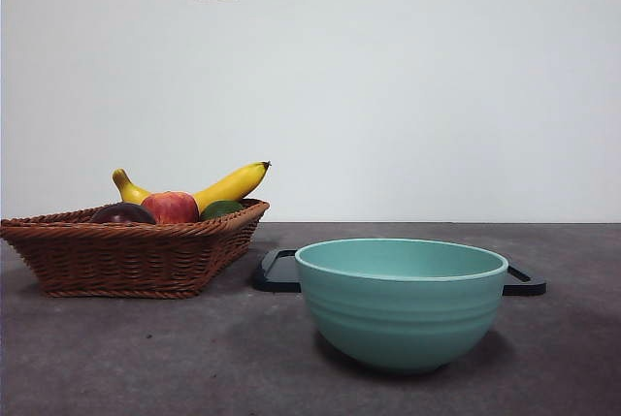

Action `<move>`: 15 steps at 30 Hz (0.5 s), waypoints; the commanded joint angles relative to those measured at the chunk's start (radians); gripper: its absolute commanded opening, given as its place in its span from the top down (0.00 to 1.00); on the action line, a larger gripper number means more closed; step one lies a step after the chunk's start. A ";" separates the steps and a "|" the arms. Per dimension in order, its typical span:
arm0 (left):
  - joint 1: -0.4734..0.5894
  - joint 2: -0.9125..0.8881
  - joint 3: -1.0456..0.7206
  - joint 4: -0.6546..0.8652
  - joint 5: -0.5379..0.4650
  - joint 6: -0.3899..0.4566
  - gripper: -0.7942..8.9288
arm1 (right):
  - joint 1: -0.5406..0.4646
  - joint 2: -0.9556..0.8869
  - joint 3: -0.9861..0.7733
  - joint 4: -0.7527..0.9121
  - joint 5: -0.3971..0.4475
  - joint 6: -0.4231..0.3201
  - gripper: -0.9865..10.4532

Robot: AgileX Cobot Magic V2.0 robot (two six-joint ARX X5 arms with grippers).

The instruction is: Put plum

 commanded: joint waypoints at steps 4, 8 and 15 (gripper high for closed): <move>0.003 0.013 0.098 -0.073 -0.002 -0.063 0.91 | 0.000 0.000 0.111 0.007 0.001 0.054 0.91; 0.003 0.056 0.195 -0.120 0.000 -0.063 0.91 | 0.000 0.032 0.220 -0.041 -0.002 0.054 0.91; 0.002 0.212 0.404 -0.221 0.087 0.004 0.91 | 0.000 0.175 0.451 -0.194 -0.074 0.016 0.91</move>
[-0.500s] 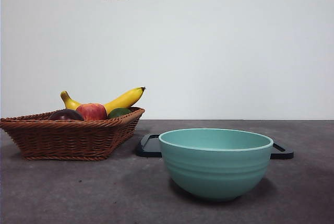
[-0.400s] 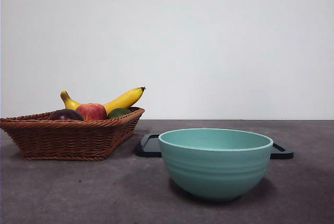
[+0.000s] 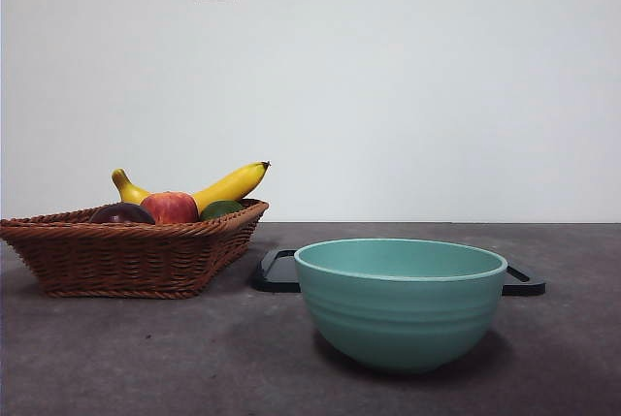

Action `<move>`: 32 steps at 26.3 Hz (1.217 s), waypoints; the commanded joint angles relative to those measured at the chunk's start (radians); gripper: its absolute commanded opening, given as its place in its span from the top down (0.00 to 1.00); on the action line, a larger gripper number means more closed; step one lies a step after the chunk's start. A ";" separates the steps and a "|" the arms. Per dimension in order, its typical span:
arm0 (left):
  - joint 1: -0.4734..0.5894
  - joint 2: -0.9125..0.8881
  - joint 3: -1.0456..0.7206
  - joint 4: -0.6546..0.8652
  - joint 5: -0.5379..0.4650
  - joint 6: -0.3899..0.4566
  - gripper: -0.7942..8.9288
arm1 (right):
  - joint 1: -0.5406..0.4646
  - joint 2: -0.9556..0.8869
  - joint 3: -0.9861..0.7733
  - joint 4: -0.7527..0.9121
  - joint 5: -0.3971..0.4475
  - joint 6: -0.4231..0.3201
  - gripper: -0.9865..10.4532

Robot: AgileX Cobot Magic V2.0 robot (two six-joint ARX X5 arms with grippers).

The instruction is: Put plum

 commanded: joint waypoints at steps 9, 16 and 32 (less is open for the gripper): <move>-0.006 0.314 0.340 -0.233 0.239 0.187 0.91 | 0.000 0.320 0.382 -0.298 -0.243 -0.087 0.91; -0.040 0.464 0.503 -0.370 0.342 0.270 0.91 | 0.017 0.487 0.560 -0.485 -0.338 -0.151 0.91; -0.110 0.565 0.629 -0.613 0.379 0.470 0.89 | 0.175 0.642 0.680 -0.720 -0.399 -0.280 0.90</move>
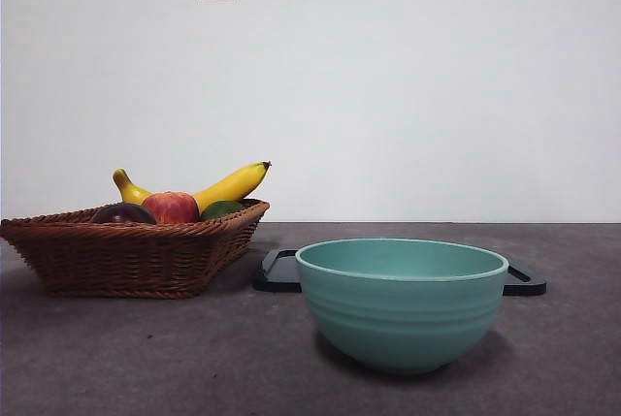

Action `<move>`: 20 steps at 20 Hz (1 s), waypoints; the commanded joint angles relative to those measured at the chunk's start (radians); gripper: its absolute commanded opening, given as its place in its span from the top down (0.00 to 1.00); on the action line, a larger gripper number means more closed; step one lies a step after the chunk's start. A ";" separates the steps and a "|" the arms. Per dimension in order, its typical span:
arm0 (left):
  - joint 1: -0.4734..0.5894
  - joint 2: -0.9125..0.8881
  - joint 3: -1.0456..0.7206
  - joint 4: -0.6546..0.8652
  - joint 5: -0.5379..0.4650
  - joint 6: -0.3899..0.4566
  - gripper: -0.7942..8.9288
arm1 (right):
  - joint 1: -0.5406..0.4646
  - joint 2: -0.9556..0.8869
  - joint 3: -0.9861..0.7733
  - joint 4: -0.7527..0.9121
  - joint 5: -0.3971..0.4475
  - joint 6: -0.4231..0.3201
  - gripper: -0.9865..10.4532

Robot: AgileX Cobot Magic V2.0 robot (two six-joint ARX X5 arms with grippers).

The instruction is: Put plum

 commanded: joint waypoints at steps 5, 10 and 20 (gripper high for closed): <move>-0.003 0.006 0.023 0.008 0.005 0.022 0.54 | 0.004 0.006 0.018 0.009 -0.003 -0.011 0.60; -0.003 0.006 0.023 0.019 0.002 0.013 0.40 | 0.004 0.006 0.018 0.009 -0.002 -0.010 0.57; -0.030 0.177 0.030 0.253 -0.103 -0.071 0.41 | 0.004 0.006 0.018 0.017 -0.002 -0.003 0.57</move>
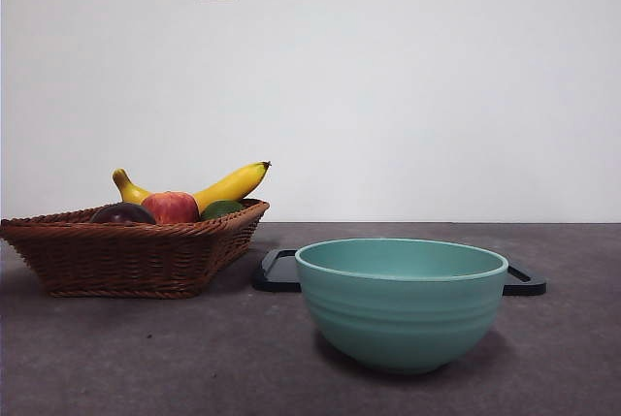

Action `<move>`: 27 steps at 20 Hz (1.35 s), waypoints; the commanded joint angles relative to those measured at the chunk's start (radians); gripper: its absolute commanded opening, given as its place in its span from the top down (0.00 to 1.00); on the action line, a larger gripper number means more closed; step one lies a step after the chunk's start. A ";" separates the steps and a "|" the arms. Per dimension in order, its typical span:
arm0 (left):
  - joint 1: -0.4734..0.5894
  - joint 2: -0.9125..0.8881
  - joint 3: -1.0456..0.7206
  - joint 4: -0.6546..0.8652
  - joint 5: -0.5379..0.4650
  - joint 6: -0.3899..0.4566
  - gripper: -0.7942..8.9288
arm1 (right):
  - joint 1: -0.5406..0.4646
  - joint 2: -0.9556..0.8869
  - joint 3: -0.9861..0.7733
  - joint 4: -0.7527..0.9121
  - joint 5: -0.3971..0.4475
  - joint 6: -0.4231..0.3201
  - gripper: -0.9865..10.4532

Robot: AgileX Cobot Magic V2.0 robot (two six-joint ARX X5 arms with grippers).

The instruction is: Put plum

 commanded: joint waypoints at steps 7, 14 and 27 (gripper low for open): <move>-0.089 0.327 0.104 0.156 -0.195 -0.018 0.41 | 0.004 0.006 0.018 0.010 -0.003 0.000 0.57; -0.150 0.590 0.219 0.183 -0.278 0.018 0.45 | 0.004 0.006 0.018 0.009 -0.002 0.000 0.57; -0.193 0.843 0.231 0.214 -0.378 0.068 0.45 | 0.004 0.006 0.018 0.009 -0.003 0.001 0.57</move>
